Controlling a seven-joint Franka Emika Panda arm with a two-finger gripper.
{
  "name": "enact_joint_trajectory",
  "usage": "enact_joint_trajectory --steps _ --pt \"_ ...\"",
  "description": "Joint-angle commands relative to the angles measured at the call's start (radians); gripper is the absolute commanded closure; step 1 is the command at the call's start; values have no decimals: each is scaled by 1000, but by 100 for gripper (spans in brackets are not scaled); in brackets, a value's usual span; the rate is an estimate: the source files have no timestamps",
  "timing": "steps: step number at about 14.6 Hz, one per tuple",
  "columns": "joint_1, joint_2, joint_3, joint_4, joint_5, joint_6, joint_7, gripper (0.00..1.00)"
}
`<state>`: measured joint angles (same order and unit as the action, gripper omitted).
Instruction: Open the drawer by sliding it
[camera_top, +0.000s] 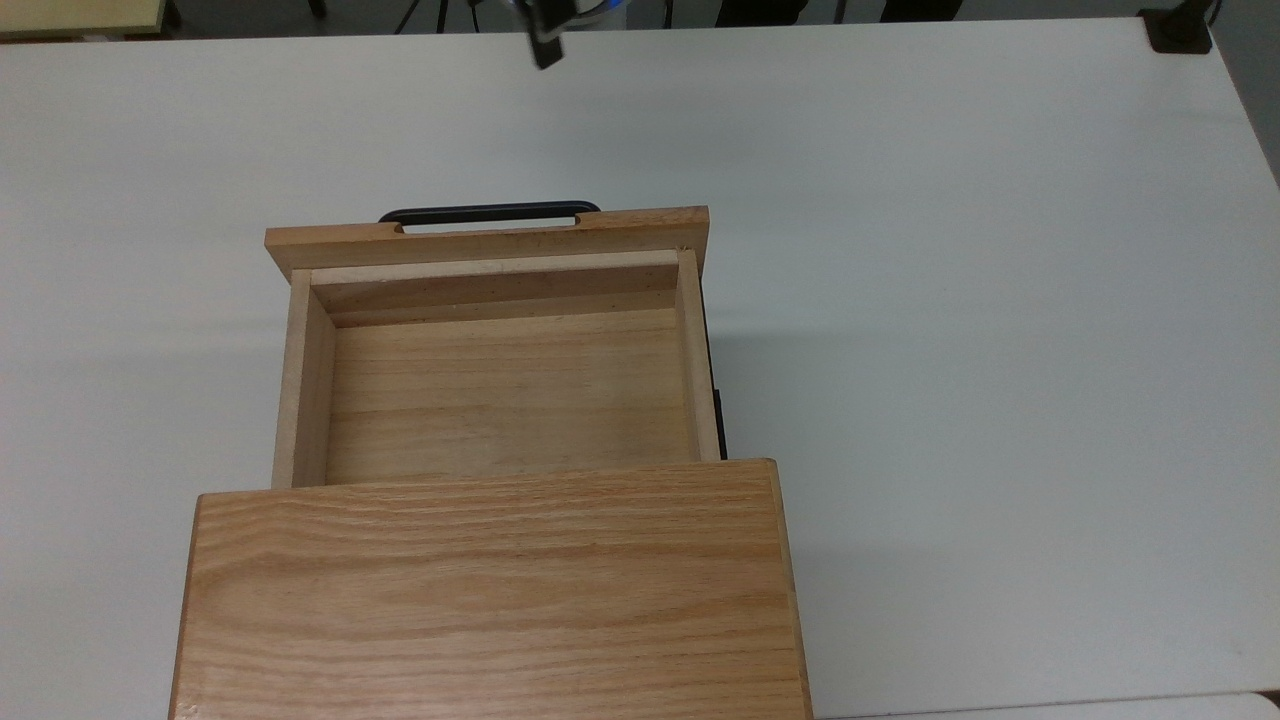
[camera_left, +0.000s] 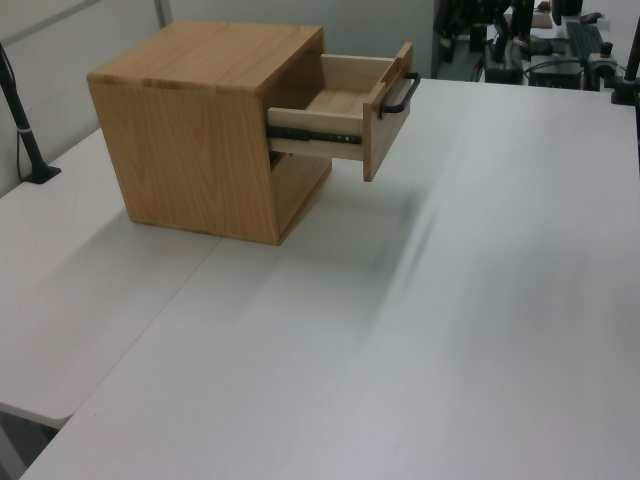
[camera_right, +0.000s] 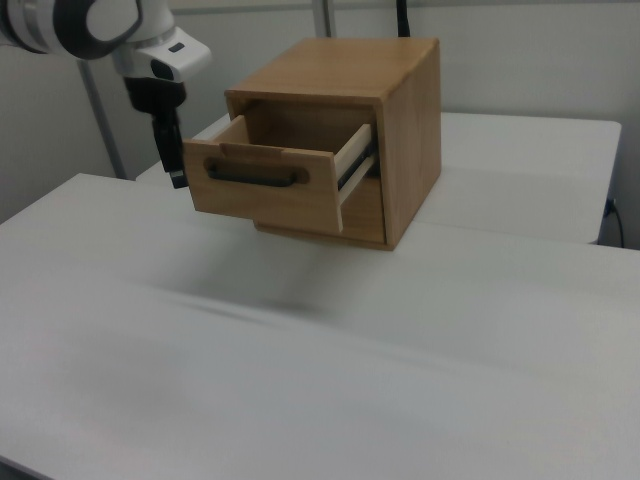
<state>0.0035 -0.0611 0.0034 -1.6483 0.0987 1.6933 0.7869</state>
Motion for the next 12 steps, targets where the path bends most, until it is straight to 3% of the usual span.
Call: enact_joint_trajectory --steps 1,4,5,6,12 --pt "10 -14 33 5 -20 -64 -308 0" --pt "30 -16 70 5 -143 -159 -559 0" --pt "65 -8 82 5 -248 -217 -660 0" --pt "90 1 83 4 -299 -237 -699 0" --pt "99 40 76 5 -324 -215 -811 0"
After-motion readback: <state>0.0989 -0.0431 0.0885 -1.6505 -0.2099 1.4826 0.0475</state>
